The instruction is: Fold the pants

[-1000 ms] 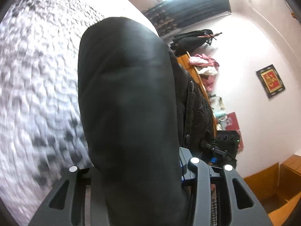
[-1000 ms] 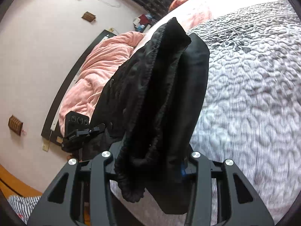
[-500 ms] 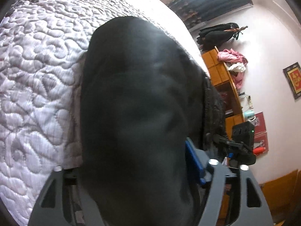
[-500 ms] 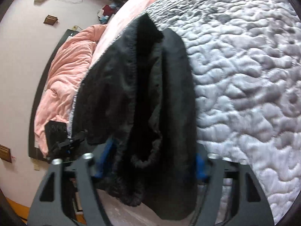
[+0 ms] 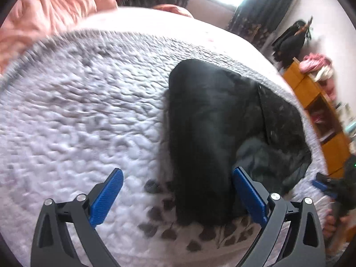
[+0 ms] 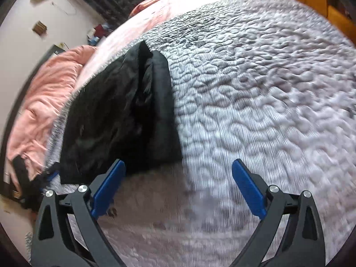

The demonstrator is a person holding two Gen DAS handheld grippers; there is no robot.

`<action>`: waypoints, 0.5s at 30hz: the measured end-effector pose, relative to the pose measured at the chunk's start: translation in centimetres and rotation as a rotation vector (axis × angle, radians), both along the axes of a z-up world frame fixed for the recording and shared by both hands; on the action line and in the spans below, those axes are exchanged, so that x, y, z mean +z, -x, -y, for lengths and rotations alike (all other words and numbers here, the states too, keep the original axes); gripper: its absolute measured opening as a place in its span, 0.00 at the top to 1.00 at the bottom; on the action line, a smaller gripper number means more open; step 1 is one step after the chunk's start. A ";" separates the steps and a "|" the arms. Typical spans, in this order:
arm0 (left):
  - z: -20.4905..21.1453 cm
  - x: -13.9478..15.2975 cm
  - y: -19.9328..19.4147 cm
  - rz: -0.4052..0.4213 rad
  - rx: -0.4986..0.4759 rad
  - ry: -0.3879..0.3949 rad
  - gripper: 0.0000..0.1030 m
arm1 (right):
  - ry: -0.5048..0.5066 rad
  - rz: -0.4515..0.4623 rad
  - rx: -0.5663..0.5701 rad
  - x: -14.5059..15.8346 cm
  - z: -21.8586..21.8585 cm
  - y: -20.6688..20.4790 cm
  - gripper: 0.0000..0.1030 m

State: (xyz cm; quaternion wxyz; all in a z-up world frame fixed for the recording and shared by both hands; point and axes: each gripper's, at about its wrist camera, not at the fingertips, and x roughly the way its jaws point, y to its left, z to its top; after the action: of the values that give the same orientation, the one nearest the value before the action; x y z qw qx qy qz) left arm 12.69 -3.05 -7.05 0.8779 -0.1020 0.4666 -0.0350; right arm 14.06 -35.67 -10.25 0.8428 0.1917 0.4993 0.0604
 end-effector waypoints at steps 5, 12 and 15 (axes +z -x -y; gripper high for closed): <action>0.7 1.7 3.1 0.004 0.015 -0.092 0.04 | 0.104 0.008 -0.002 1.5 -3.2 3.8 0.04; 3.0 3.4 6.3 0.005 -0.026 -0.118 0.04 | 0.252 0.016 0.015 3.7 -7.6 6.7 0.03; 3.4 4.3 7.8 0.028 -0.023 -0.112 0.04 | 0.306 0.034 0.018 5.0 -8.7 8.1 0.03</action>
State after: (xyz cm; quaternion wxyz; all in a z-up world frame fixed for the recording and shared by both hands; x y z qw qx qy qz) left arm 4.87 -6.41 -2.74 0.8882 -0.0469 0.4567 -0.0205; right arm 5.93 -26.95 -5.22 0.8698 0.0554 0.4902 -0.0055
